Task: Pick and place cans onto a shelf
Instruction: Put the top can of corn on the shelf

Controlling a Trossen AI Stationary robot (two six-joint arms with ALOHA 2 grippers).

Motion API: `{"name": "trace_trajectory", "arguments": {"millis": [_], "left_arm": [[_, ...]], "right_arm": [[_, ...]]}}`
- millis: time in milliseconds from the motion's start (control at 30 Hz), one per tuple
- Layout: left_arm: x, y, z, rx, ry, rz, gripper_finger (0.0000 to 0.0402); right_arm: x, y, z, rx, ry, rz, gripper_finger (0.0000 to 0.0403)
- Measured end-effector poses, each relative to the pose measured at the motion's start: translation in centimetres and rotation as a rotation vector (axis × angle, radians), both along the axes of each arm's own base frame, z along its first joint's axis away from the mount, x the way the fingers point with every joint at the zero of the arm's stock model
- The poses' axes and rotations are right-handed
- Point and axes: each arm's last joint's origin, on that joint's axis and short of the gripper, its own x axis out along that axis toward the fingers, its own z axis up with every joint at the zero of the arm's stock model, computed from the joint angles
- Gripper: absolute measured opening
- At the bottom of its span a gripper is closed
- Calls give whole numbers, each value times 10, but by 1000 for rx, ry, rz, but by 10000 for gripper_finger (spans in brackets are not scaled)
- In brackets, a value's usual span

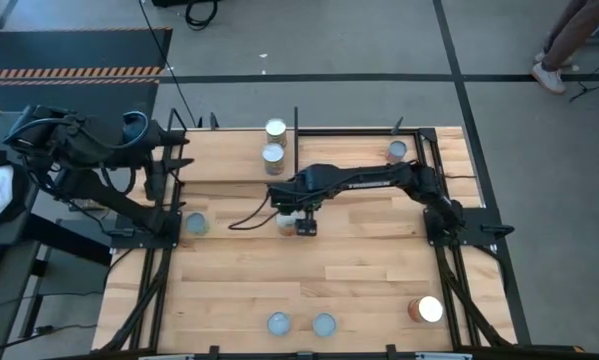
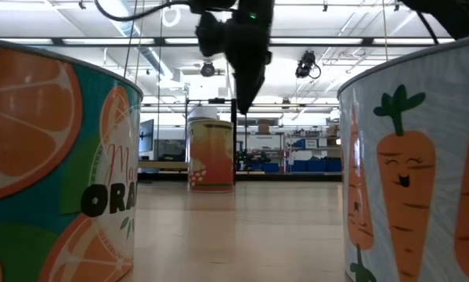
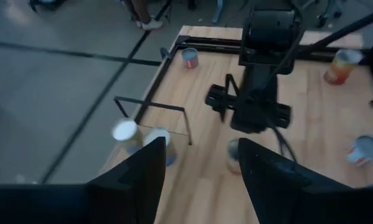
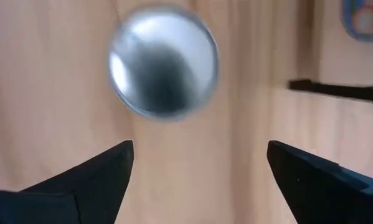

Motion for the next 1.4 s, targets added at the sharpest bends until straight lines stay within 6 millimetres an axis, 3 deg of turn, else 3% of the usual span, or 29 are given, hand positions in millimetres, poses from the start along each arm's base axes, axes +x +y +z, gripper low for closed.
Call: {"name": "trace_trajectory", "arguments": {"millis": [233,400,567,767,967,1100,1233,1400], "left_arm": [[20,-7,-30,-90,123,9,205],[38,-11,-62,-106,245,65,205],[51,-14,-86,-128,322,125,206],[52,-14,-90,-163,310,177,217],[53,-11,-91,-207,329,168,272],[59,-5,-93,-199,367,135,315],[79,1,-101,-188,467,16,341],[123,11,-119,-141,554,-196,352]], "right_arm": [[-2,-15,-43,-107,-53,30,367],[8,-18,-38,-156,-204,16,360],[0,-18,-13,-171,-244,55,354],[-39,-17,42,-171,-267,54,348],[-84,-14,104,-140,-425,-51,348],[-109,-8,133,-95,-540,-134,348],[-130,-1,151,-70,-606,-204,348],[-150,9,163,-93,-638,-251,348]]}}
